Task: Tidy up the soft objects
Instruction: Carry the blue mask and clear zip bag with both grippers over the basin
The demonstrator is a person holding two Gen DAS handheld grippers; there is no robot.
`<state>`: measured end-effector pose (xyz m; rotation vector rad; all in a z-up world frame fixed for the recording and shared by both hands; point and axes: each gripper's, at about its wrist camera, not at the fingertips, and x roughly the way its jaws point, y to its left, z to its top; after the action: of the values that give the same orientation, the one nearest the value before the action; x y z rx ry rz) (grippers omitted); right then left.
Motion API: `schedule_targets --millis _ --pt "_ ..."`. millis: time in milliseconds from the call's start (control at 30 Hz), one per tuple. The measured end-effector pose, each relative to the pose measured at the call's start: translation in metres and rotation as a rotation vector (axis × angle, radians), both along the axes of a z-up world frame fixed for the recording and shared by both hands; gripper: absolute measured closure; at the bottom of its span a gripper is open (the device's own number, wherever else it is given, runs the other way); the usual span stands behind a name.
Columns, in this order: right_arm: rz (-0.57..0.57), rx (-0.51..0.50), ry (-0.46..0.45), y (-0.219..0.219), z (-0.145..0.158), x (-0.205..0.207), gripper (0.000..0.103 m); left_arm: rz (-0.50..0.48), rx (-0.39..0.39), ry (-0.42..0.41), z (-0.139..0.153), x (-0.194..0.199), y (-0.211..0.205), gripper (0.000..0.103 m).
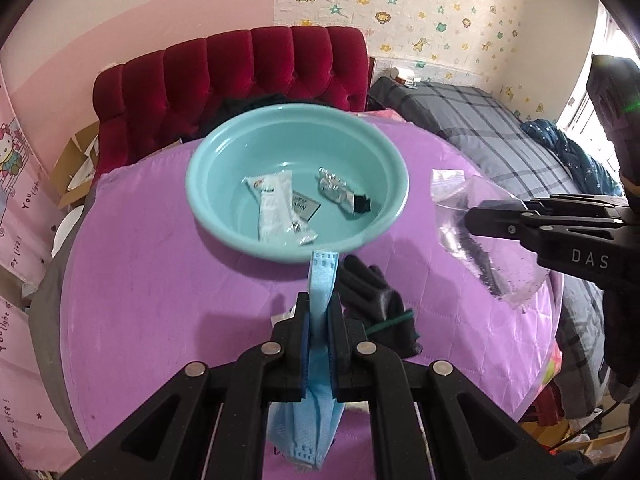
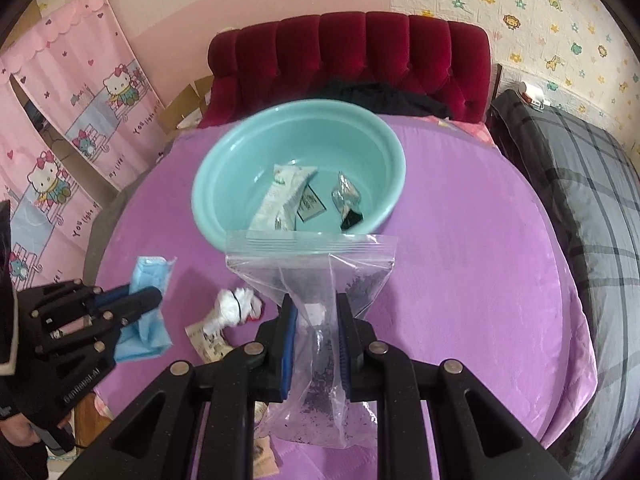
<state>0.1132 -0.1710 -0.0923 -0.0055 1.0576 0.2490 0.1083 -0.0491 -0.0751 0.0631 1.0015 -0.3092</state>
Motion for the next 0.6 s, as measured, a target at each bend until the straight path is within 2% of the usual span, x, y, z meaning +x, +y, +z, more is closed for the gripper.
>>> schedule_targets --millis 200,500,600 --pt "0.023 0.012 -0.027 0.007 0.013 0.019 0.085 -0.022 -0.042 0.005 0.005 0.023 -0.002 0.095" --pt "0.047 0.024 -0.035 0.013 0.02 0.06 0.085 -0.029 -0.041 -0.026 0.012 0.062 -0.005 0.095" --pt "0.051 0.032 -0.036 0.016 0.021 0.077 0.085 -0.039 -0.056 -0.012 0.01 0.077 -0.004 0.095"
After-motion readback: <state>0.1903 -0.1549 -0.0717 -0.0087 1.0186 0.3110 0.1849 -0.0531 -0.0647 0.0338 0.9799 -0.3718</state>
